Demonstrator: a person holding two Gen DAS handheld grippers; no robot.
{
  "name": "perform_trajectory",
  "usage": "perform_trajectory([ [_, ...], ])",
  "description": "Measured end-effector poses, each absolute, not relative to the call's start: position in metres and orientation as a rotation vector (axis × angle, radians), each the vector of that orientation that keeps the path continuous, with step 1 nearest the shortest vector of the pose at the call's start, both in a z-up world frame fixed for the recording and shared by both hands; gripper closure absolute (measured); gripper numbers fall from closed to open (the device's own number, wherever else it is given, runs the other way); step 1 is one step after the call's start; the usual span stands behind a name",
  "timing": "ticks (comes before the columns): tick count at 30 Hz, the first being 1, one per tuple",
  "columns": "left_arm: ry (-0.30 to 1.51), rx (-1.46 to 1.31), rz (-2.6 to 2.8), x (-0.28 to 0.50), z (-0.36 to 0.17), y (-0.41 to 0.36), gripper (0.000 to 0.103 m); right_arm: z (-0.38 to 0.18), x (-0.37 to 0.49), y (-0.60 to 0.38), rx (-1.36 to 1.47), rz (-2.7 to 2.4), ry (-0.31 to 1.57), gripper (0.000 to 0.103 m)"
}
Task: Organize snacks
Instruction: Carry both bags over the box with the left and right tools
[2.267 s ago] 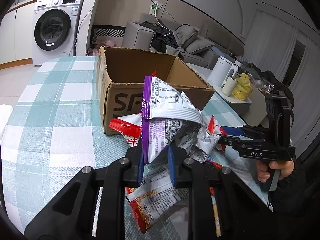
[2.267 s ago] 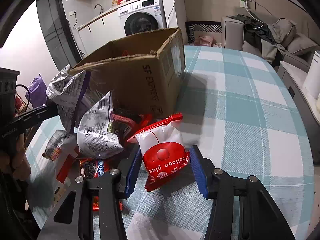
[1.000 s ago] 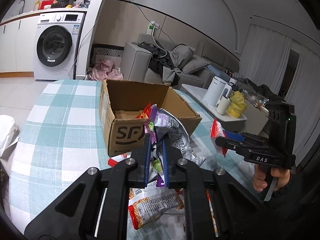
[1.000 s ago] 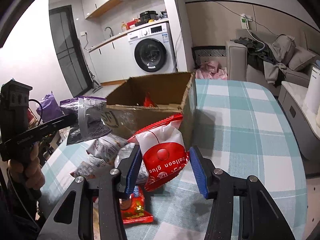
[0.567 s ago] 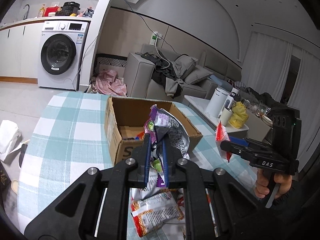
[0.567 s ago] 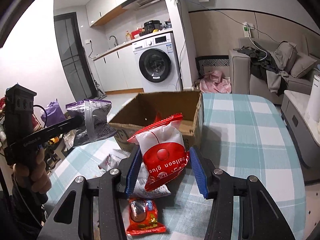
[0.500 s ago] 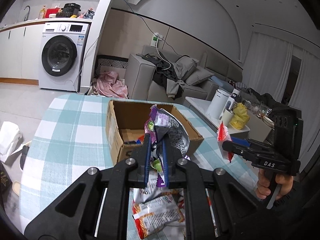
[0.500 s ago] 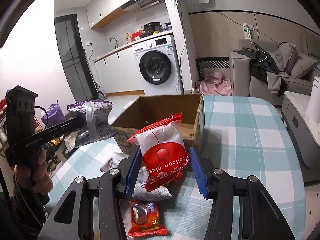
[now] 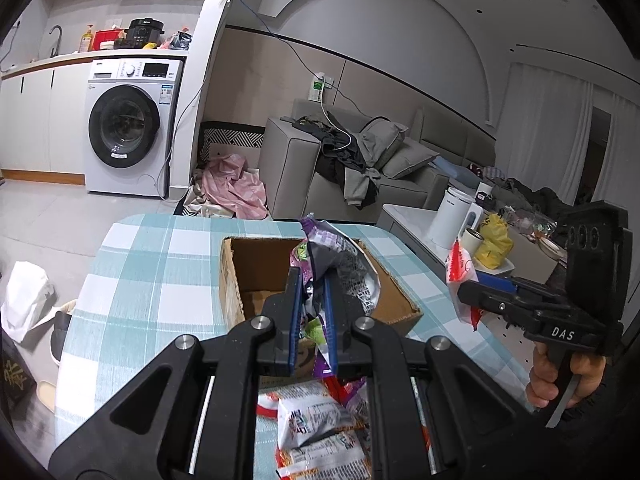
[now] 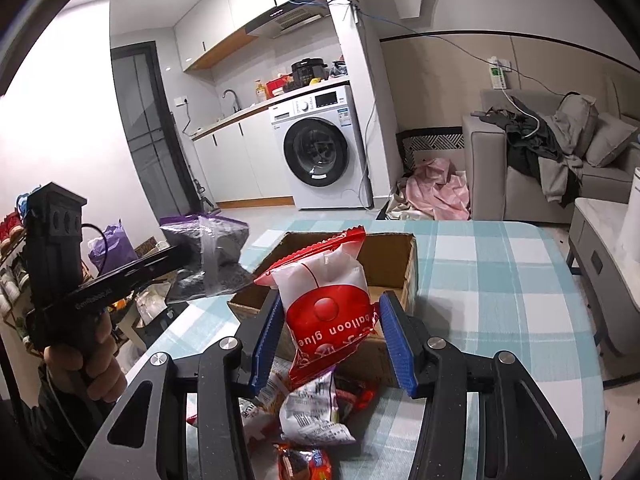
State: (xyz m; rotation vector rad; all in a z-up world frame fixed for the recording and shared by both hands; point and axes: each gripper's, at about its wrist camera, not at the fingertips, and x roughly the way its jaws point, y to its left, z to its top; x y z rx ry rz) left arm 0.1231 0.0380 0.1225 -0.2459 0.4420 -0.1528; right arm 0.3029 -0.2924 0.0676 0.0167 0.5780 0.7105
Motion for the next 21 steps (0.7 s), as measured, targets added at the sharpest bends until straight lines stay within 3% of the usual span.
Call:
perform_trajectory([
  [21, 0.538, -0.228, -0.102, 0.204, 0.105, 0.032, 0.095, 0.056, 0.357, -0.268, 0.056, 0.77, 0.643, 0.054],
])
